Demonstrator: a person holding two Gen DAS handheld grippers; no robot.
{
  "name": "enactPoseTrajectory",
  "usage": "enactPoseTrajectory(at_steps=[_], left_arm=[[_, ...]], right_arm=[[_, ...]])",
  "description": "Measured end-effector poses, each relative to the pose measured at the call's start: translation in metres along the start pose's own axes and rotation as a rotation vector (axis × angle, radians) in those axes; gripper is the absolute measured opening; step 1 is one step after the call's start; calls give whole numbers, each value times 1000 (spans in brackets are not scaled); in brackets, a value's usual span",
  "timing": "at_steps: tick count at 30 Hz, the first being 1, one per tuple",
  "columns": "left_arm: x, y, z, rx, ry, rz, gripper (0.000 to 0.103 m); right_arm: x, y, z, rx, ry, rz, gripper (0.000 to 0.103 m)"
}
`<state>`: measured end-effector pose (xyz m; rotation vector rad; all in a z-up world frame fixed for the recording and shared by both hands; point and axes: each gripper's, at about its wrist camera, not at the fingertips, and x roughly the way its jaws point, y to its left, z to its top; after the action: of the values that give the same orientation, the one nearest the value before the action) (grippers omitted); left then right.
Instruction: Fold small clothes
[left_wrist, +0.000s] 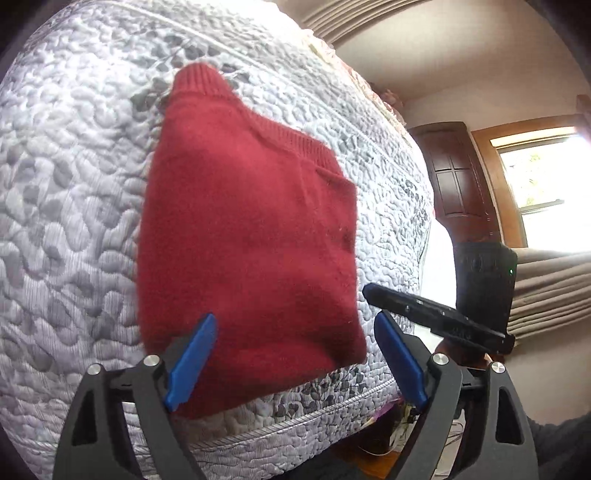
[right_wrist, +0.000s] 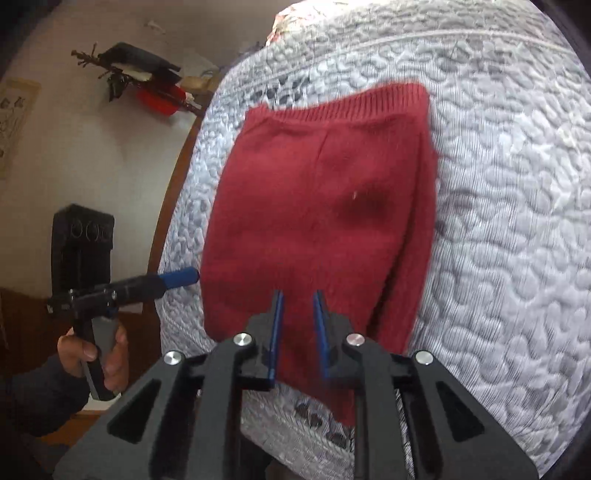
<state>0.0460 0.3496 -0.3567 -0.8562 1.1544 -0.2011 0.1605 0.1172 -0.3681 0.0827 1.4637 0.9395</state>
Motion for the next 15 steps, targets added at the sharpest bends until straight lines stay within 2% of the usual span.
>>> enactPoseTrajectory(at_steps=[1, 2, 4, 7, 9, 10, 11, 12, 13, 14, 15], left_arm=[[6, 8, -3, -28, 16, 18, 87], [12, 15, -6, -44, 25, 14, 87], [20, 22, -9, -43, 27, 27, 87], [21, 23, -12, -34, 27, 31, 87], [14, 19, -15, -49, 49, 52, 87], [6, 16, -18, -59, 59, 70, 87], [-4, 12, -22, -63, 62, 97, 89], [-17, 5, -28, -60, 65, 140, 97], [-33, -5, -36, -45, 69, 193, 99], [-49, -15, -44, -21, 59, 233, 99], [-66, -28, -53, 5, 50, 286, 99]], right_arm=[[9, -3, -7, 3, 18, -28, 15], [16, -10, -11, 21, 22, -42, 8], [25, -26, -11, 76, 17, -53, 0], [19, -33, -13, 140, 5, -34, 0], [1, -13, -16, 111, -12, -58, 12], [-11, -2, -19, 103, -20, -86, 36], [-26, 12, -24, 99, -31, -127, 67], [-41, 26, -30, 94, -47, -170, 77], [-56, 42, -37, 86, -53, -210, 87], [-69, 57, -45, 80, -59, -258, 92], [-83, 73, -54, 74, -72, -307, 92]])
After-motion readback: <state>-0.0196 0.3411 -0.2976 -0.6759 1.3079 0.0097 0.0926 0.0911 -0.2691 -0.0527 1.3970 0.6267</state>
